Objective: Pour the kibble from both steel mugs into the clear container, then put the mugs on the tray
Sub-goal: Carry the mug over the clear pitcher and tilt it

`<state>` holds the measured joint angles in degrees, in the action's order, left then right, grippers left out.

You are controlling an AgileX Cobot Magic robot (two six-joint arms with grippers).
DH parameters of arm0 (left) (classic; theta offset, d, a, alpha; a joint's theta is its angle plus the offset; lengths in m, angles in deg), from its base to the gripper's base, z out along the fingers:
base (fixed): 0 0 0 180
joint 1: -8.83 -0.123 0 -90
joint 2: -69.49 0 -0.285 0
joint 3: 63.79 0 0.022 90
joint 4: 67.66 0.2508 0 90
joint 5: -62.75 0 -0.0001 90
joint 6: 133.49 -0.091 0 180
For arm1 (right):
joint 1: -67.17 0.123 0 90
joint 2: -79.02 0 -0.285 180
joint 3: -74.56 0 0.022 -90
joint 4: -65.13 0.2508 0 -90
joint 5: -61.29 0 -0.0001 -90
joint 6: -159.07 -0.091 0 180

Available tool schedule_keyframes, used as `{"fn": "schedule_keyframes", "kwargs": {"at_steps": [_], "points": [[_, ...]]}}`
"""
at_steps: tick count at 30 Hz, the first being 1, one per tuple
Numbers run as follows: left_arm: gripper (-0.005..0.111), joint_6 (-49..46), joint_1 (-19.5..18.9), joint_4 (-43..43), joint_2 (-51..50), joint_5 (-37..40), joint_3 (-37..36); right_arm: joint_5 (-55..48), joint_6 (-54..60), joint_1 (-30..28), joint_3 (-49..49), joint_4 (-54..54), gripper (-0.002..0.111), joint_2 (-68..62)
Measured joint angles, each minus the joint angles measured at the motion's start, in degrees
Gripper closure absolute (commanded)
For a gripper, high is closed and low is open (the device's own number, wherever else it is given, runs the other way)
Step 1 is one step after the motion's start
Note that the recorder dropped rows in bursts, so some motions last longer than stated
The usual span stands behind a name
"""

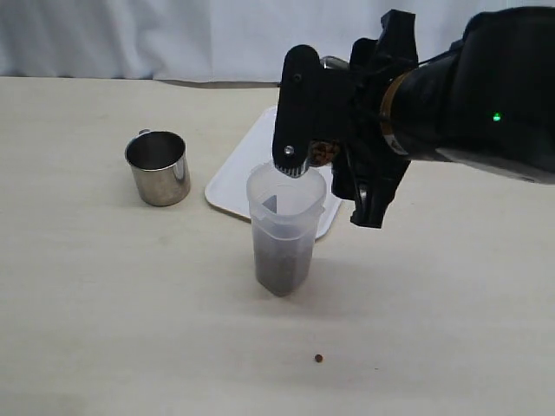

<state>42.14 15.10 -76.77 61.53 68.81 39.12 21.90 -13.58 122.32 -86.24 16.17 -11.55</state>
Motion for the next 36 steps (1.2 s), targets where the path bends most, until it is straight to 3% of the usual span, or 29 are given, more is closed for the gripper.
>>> {"fn": "schedule_keyframes", "kwargs": {"at_steps": [21, 36], "points": [[0.107, 0.00, 0.00, 0.00, 0.00, 0.00, 0.00, -0.32, 0.00, 0.10, -0.04, -9.86, 0.103, -3.78], [0.107, 0.00, 0.00, 0.00, 0.00, 0.00, 0.00, -3.43, 1.02, 3.52, -0.13, -14.92, 0.103, -5.08]]}}
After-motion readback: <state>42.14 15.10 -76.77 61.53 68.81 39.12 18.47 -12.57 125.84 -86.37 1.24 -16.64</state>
